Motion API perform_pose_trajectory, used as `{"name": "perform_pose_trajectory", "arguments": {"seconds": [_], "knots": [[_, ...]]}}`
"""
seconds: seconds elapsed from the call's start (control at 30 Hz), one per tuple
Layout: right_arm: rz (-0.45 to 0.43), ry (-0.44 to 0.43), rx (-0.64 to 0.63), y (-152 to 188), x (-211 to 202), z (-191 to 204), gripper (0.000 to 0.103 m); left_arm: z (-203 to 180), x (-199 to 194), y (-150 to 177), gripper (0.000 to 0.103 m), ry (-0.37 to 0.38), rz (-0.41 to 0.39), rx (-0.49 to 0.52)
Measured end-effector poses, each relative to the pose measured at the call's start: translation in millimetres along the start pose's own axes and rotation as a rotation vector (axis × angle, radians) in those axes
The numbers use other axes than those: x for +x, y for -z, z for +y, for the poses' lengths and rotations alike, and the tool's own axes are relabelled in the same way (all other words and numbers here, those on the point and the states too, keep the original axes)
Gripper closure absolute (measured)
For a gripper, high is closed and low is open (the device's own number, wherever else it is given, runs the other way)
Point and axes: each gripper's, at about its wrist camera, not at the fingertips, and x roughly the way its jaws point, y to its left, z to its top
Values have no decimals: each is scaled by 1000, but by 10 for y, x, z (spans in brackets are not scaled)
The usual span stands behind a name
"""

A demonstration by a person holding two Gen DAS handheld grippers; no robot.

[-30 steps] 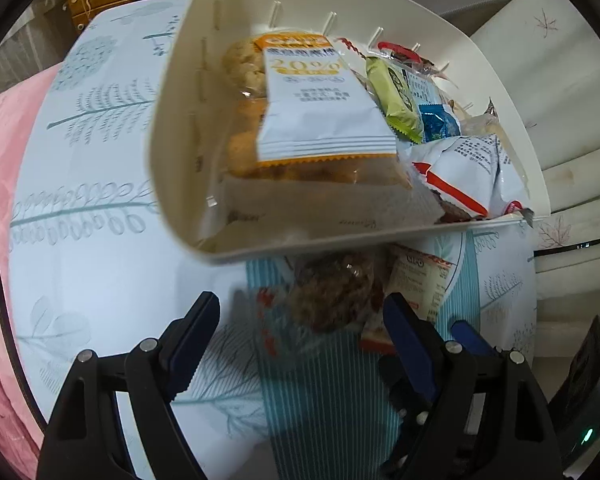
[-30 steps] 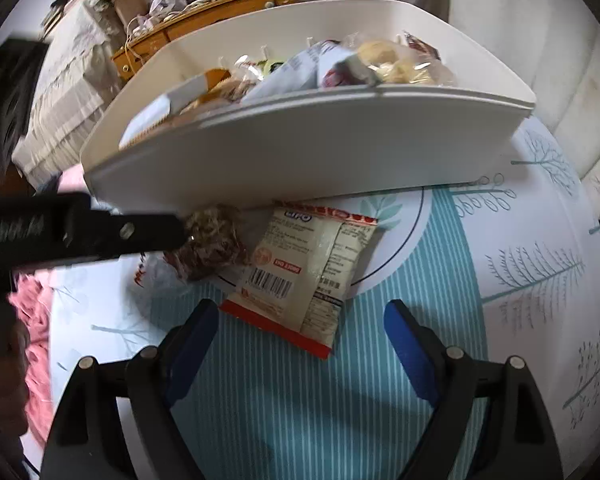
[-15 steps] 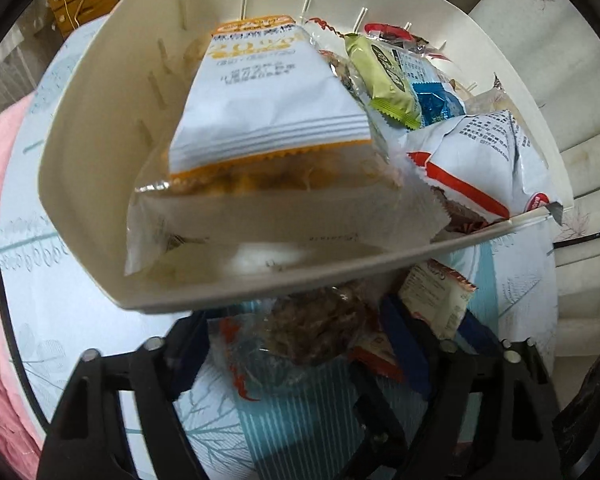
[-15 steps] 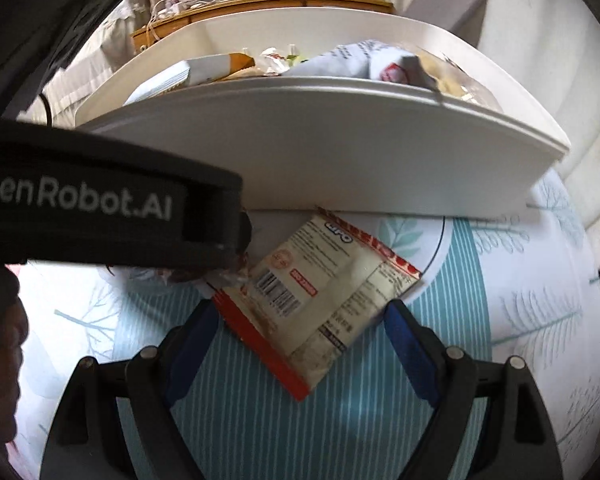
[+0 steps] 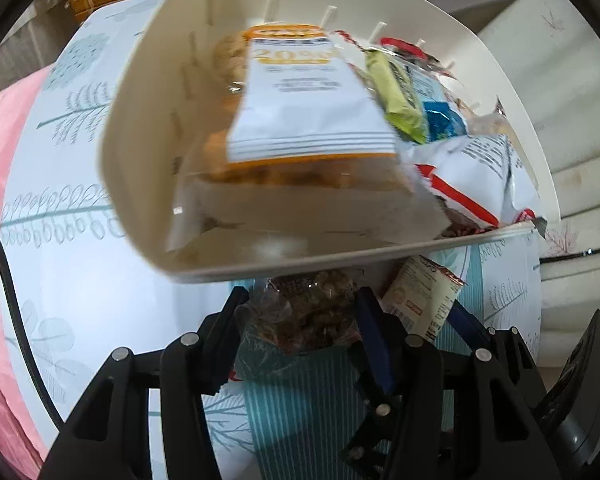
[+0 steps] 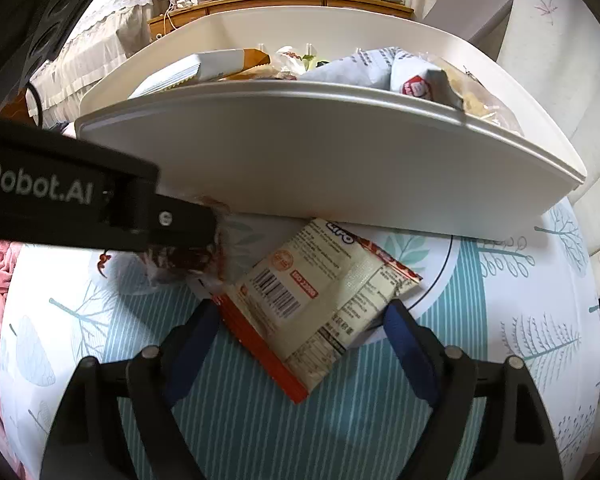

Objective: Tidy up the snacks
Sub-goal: 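Grasp the LIPO packet with the right tool while the left tool grasps the clear nut bag, then carry the LIPO packet and nut bag into the white tray and open both tools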

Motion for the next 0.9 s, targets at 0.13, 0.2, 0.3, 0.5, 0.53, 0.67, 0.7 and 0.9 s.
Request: {"name": "perform_pose_trajectory", "arguments": {"seconds": [0.13,0.2,0.3,0.5,0.53,0.67,0.7,0.9], "knots": [[1,-8,-15,-32,-29,-39,30,122,-68,38,50,-27,-1,-37],[6,-8,-19,-42,-47,-36,33,196,-114,60,50,-36,-5,-57],[13,-3,-22,-58,-78,-52,40,302,-215,109,50,-54,-15,-83],[56,-36,-51,-86,-149,-44,49,478,-452,314,50,-80,-29,-151],[69,-48,-56,-77,-171,-30,49,485,-474,348,50,-82,-27,-161],[115,-101,-75,-64,-235,-9,50,549,-658,564,50,-101,-23,-207],[128,-123,-77,-62,-264,4,50,565,-709,615,50,-106,-24,-216],[156,-274,-163,-61,-516,106,50,532,-1035,864,50,-144,-41,-285]]}}
